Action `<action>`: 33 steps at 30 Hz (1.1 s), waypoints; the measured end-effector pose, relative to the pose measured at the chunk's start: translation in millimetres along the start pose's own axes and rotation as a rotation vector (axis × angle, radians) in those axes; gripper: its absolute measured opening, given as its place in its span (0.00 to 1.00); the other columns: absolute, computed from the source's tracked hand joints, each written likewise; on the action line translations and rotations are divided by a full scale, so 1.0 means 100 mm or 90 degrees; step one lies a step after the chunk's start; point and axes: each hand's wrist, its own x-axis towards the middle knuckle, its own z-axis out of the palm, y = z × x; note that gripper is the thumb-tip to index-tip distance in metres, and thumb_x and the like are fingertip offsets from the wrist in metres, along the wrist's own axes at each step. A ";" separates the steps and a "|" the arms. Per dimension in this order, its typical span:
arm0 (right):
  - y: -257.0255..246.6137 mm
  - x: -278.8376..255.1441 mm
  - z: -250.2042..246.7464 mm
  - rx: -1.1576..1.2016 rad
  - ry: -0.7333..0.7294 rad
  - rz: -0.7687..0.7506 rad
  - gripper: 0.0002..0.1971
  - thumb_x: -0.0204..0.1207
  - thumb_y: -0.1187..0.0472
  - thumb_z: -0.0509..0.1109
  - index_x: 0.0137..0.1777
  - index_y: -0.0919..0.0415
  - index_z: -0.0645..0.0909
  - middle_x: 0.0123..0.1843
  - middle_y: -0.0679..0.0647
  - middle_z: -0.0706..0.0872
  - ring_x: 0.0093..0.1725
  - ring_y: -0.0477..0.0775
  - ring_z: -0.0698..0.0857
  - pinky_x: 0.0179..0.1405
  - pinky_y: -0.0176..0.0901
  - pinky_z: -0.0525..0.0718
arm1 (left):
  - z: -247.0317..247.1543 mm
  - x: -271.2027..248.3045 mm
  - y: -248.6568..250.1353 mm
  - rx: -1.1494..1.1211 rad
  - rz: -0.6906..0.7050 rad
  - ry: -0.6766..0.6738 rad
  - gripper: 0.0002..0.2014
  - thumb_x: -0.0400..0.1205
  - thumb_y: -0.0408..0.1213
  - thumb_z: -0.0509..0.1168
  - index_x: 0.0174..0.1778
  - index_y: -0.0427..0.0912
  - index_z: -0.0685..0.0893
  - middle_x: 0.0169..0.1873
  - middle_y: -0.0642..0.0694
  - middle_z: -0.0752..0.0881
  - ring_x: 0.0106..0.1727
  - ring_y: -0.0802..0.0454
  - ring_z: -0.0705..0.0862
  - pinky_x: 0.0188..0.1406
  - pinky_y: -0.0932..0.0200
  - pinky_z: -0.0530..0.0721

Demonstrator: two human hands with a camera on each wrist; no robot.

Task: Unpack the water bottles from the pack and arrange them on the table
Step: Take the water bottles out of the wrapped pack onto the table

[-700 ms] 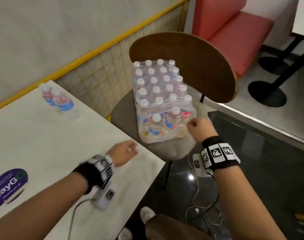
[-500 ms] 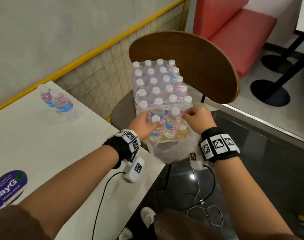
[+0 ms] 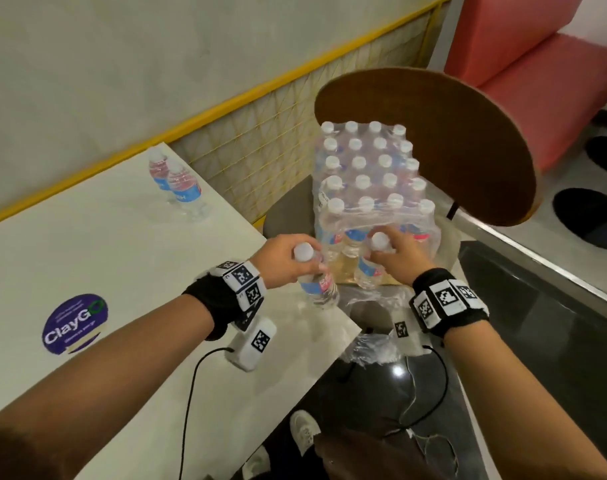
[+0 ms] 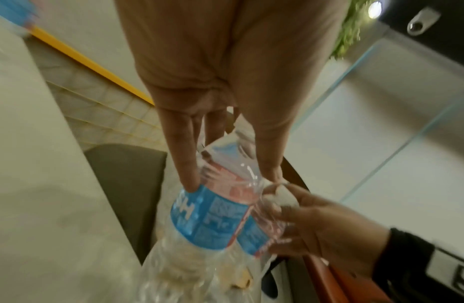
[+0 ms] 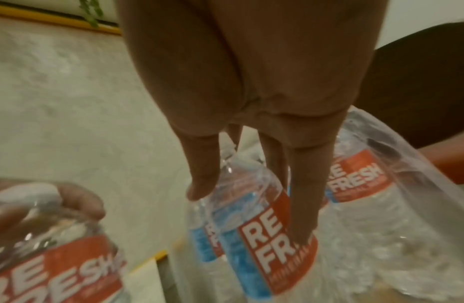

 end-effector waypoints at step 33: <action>-2.74 -1.76 3.52 -0.160 -0.548 -0.407 0.31 0.74 0.57 0.74 0.76 0.58 0.68 0.70 0.58 0.79 0.68 0.59 0.77 0.65 0.46 0.73 | -2.34 -3.12 -2.05 0.144 -0.512 -0.001 0.15 0.77 0.30 0.65 0.51 0.56 0.86 0.58 0.49 0.82 0.58 0.49 0.80 0.39 0.62 0.83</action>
